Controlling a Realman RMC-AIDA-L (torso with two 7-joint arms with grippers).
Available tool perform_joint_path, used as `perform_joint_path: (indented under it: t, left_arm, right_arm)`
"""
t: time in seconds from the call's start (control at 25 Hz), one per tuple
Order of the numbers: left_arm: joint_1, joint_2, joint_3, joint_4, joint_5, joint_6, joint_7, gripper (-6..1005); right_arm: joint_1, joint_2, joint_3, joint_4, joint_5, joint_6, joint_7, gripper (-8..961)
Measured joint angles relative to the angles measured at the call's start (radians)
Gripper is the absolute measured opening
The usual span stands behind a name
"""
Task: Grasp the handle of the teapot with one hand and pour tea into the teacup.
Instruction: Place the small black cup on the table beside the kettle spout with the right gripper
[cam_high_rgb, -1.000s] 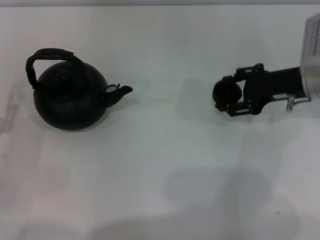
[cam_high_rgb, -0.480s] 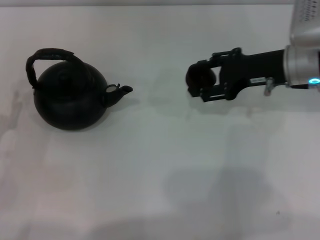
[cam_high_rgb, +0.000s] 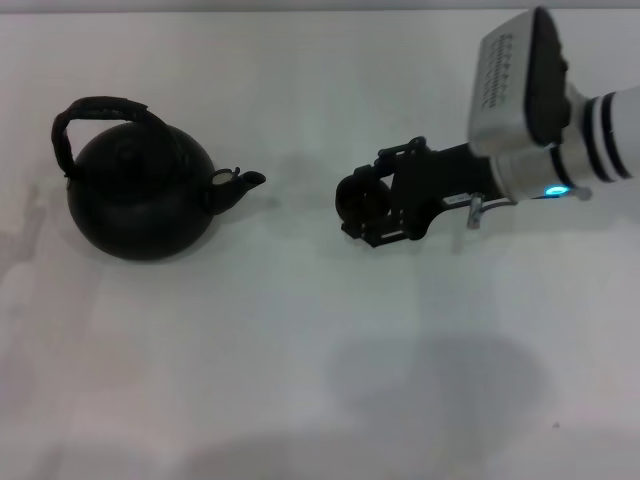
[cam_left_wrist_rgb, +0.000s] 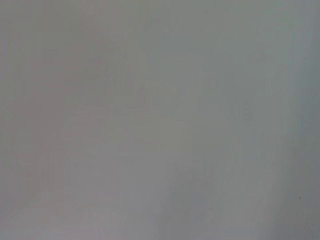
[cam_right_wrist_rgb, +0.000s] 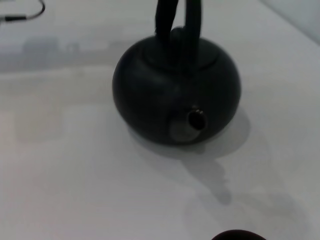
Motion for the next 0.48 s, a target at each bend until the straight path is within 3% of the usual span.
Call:
perform_joint_path:
  t: [0.2, 0.48]
  left_arm:
    - [0.001, 0.0, 0.0, 0.0, 0.0, 0.0, -0.001, 713]
    - [-0.007, 0.0, 0.0, 0.0, 0.0, 0.001, -0.001, 713]
  right_arm:
    - [0.014, -0.001, -0.072, -0.003, -0.001, -0.047, 0.011, 725]
    - [0.014, -0.004, -0.084, -0.004, -0.009, -0.056, -0.011, 725]
